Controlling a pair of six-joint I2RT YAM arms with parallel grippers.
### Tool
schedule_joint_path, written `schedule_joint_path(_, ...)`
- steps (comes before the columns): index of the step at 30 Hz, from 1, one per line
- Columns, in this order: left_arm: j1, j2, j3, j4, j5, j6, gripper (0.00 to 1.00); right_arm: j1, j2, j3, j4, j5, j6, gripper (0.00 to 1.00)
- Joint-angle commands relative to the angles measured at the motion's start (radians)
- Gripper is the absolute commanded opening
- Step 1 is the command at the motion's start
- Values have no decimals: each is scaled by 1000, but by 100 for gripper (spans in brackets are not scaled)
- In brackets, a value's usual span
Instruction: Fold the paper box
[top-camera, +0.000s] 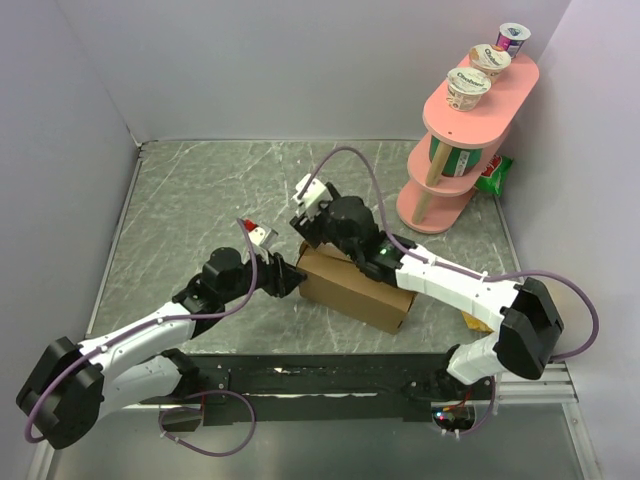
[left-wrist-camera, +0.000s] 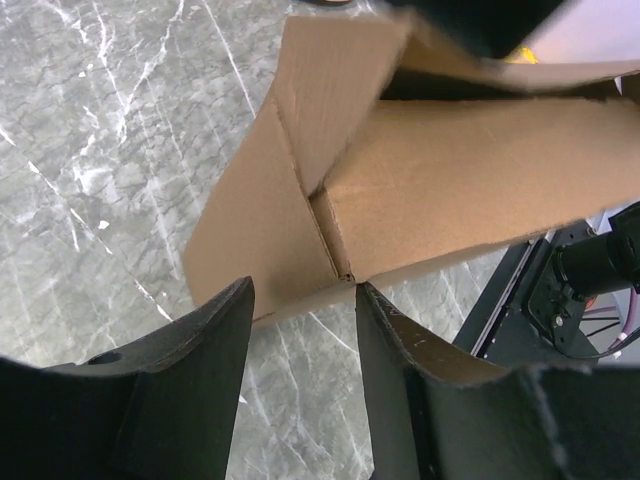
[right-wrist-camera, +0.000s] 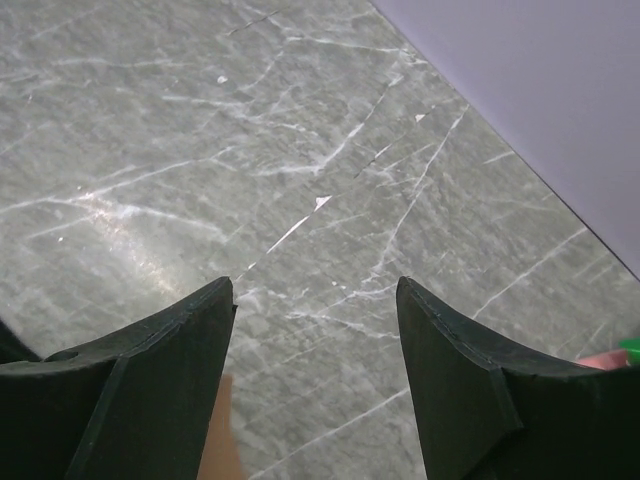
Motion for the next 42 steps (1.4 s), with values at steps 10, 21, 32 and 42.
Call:
schedule_joint_path(10,14,30,32,58,-17,26,50,142,55,-82,-10,141,-76,77)
schedule_joint_path(21,19,50,53,52,9,48,48,142,69,-27,-64,180,-56,84)
schedule_joint_path(32,19,20,29,43,71,80,48,106,81,181,-240,386,48,96)
schedule_joint_path(42,19,24,38,35,86,88,47,104,175,274,-267,480,79,96)
